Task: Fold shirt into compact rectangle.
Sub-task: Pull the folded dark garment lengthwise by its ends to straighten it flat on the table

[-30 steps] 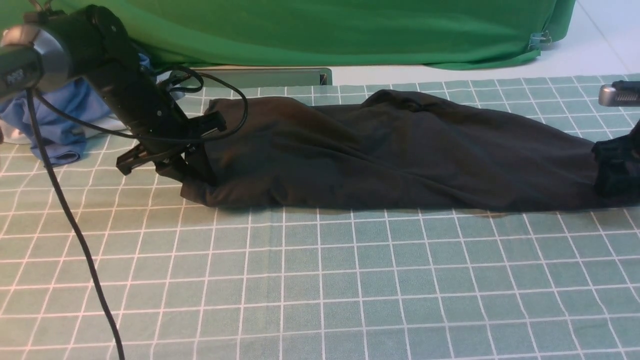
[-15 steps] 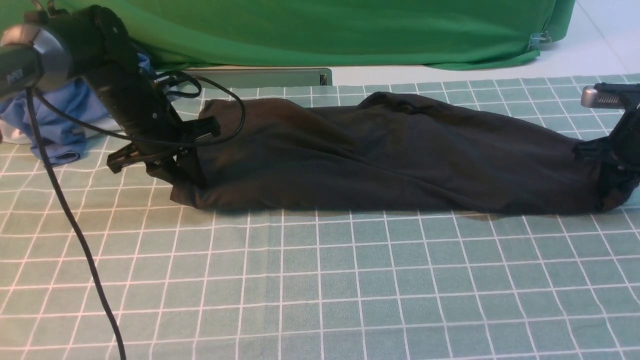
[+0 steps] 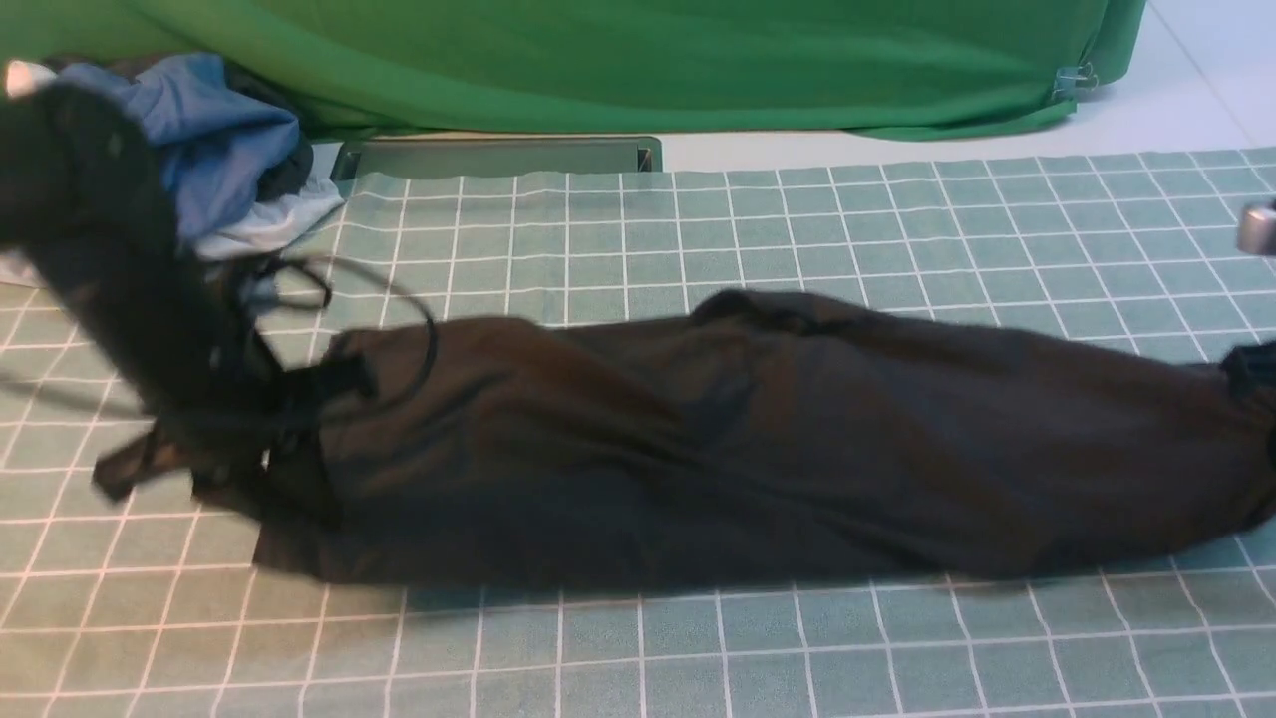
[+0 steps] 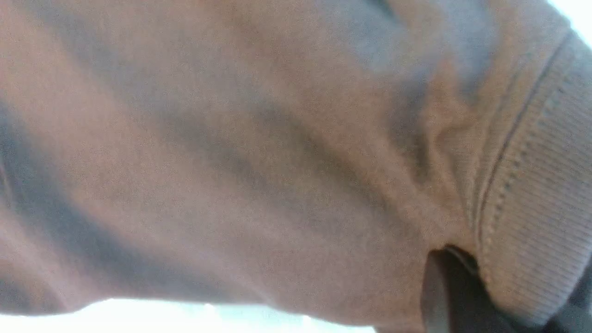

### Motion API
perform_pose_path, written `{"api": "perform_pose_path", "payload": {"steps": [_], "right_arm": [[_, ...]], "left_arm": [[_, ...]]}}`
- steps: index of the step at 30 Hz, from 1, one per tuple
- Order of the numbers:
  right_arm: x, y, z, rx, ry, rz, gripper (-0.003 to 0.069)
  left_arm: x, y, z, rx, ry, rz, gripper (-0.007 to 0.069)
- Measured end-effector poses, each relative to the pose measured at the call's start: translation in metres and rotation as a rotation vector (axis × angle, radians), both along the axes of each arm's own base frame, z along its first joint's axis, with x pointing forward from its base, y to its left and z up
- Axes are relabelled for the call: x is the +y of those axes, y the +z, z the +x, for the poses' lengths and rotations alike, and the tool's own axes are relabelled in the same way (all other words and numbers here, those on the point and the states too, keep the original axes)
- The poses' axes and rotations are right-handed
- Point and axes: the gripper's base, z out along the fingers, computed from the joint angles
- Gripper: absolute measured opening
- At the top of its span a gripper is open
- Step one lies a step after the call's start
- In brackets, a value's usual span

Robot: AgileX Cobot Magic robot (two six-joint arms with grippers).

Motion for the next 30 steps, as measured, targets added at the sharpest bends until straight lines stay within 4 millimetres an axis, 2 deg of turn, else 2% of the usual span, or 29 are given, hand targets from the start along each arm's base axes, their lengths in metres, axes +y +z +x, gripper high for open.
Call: {"api": "perform_pose_path", "payload": {"steps": [3, 5, 10, 11, 16, 22, 26, 29, 30], "right_arm": [[-0.001, -0.003, -0.024, -0.020, -0.006, -0.019, 0.0039], [-0.006, -0.005, -0.031, -0.024, -0.029, -0.030, 0.0039], [-0.036, -0.007, -0.038, -0.073, -0.163, -0.047, 0.0038], [-0.037, -0.007, -0.038, -0.074, -0.169, -0.047, 0.0038], [-0.069, -0.005, -0.050, -0.095, -0.294, -0.065, 0.0038], [-0.089, -0.004, -0.059, -0.109, -0.363, -0.082, 0.0038], [-0.090, -0.004, -0.059, -0.111, -0.359, -0.086, 0.0038], [-0.088, 0.003, -0.056, -0.121, -0.343, -0.090, 0.0038], [-0.088, 0.006, -0.054, -0.129, -0.338, -0.093, 0.0038]], "left_arm": [[-0.001, -0.015, -0.024, -0.020, 0.052, -0.021, 0.0090], [-0.002, -0.021, -0.031, -0.023, 0.062, -0.037, 0.0090], [-0.014, -0.031, -0.030, -0.080, 0.093, -0.077, 0.0090], [-0.015, -0.031, -0.029, -0.081, 0.092, -0.078, 0.0090], [-0.055, -0.033, -0.030, -0.130, 0.011, -0.114, 0.0090], [-0.082, -0.024, -0.029, -0.169, -0.045, -0.152, 0.0098], [-0.086, -0.011, -0.020, -0.201, -0.049, -0.167, 0.0162], [-0.083, -0.004, -0.017, -0.201, -0.099, -0.112, 0.0273], [-0.082, -0.003, -0.016, -0.201, -0.108, -0.094, 0.0289]]}}
